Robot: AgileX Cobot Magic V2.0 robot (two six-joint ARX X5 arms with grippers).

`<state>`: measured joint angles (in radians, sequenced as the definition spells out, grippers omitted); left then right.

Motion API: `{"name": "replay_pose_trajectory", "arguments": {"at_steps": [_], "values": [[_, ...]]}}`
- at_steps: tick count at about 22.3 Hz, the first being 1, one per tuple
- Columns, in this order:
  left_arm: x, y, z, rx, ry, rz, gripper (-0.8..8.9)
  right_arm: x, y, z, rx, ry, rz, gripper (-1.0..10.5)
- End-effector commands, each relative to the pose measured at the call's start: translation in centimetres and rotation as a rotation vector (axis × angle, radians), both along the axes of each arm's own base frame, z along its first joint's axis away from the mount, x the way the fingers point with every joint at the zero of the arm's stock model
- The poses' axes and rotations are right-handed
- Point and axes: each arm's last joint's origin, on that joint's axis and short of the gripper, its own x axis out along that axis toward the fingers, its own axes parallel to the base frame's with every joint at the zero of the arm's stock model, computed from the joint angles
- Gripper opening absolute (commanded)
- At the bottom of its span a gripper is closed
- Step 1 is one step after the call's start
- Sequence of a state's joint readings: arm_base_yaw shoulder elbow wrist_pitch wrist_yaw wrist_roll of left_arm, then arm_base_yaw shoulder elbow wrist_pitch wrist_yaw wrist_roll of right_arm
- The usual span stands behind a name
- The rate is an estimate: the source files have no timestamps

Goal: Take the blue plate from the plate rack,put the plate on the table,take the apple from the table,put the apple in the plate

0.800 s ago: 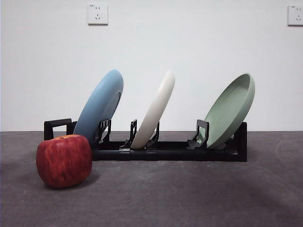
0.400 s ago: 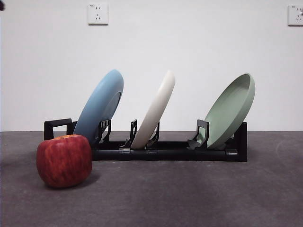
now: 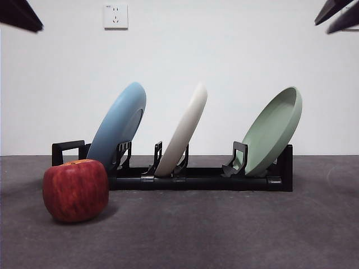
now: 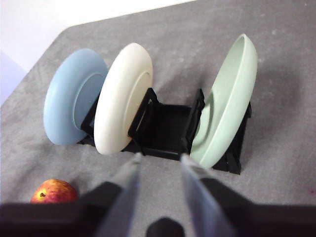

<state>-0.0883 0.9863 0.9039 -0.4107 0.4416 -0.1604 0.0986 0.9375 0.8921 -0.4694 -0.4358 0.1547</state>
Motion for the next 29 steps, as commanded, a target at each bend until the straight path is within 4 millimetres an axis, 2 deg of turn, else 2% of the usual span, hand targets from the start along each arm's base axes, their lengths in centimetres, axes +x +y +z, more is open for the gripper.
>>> {"name": "replay_pose_trajectory", "arguments": {"at_steps": [1, 7, 15, 19, 25, 26, 28, 29], "values": [[0.8, -0.8, -0.4, -0.002, 0.004, -0.036, 2.80, 0.1, 0.0, 0.1, -0.008, -0.008, 0.011, 3.2], [4.1, -3.6, -1.2, -0.041, 0.033, -0.107, 2.80, 0.1, 0.0, 0.1, -0.008, -0.010, 0.011, 3.2], [10.7, -7.5, 0.2, 0.041, 0.136, -0.154, 2.80, 0.1, 0.0, 0.1, -0.008, -0.008, 0.011, 3.2], [13.2, -9.1, -1.4, 0.074, 0.203, -0.188, 2.79, 0.0, 0.0, -0.1, -0.010, 0.006, 0.010, 3.2], [14.3, -10.0, -3.8, 0.126, 0.269, -0.166, 2.77, 0.0, 0.0, -0.1, -0.010, 0.006, 0.010, 3.2], [14.3, -10.0, -3.9, 0.126, 0.271, -0.166, 2.43, 0.0, 0.0, -0.1, -0.010, 0.006, 0.010, 3.2], [14.3, -10.1, -3.9, 0.123, 0.265, -0.172, 0.09, 0.0, 0.0, -0.1, -0.010, 0.006, 0.010, 3.2], [14.3, -10.2, -3.8, 0.121, 0.260, -0.176, -0.06, 0.0, 0.0, -0.1, -0.010, 0.006, 0.010, 3.2]]}}
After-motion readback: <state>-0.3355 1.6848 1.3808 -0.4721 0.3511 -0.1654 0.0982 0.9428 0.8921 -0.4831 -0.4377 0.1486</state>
